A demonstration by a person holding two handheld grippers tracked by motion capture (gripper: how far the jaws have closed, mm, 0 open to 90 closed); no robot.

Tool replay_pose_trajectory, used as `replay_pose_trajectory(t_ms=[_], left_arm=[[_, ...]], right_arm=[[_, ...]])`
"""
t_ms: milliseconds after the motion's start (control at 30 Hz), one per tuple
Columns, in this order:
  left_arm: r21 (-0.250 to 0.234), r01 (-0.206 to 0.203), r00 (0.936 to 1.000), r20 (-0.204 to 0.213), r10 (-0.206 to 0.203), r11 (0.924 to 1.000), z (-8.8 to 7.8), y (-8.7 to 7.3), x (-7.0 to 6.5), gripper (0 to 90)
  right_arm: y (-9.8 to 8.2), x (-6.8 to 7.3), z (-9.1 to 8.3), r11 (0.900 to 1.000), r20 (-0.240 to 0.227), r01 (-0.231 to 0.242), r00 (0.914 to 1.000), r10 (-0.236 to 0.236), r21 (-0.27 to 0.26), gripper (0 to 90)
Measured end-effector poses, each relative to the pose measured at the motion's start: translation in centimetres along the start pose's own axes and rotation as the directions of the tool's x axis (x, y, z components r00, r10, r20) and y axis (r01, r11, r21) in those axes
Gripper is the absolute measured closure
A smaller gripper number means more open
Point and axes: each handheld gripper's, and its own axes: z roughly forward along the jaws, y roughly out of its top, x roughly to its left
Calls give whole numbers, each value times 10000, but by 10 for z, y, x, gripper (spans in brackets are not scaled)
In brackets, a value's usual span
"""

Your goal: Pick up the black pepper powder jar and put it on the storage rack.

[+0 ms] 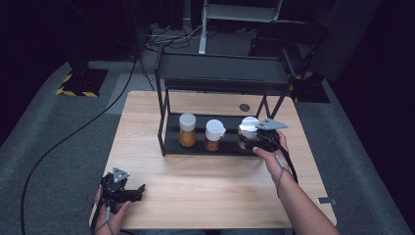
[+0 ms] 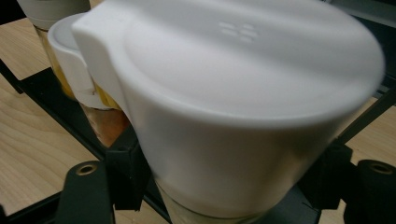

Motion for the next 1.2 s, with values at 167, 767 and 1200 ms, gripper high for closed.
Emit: replay_pose_trajectory(t_ms=[167, 767, 1200], left_arm=[[3, -8, 10000, 0, 8, 10000, 0, 0, 0, 3], [0, -5, 10000, 0, 5, 10000, 0, 0, 0, 3], [6, 24, 10000, -2, -24, 10000, 0, 0, 0, 3]], right_arm=[[-1, 1, 11, 10000, -65, 16, 10000, -15, 66, 305], [-12, -4, 36, 9996, 105, -245, 9996, 243, 170, 304], [-17, -6, 48, 9993, 32, -294, 9996, 293, 225, 304]])
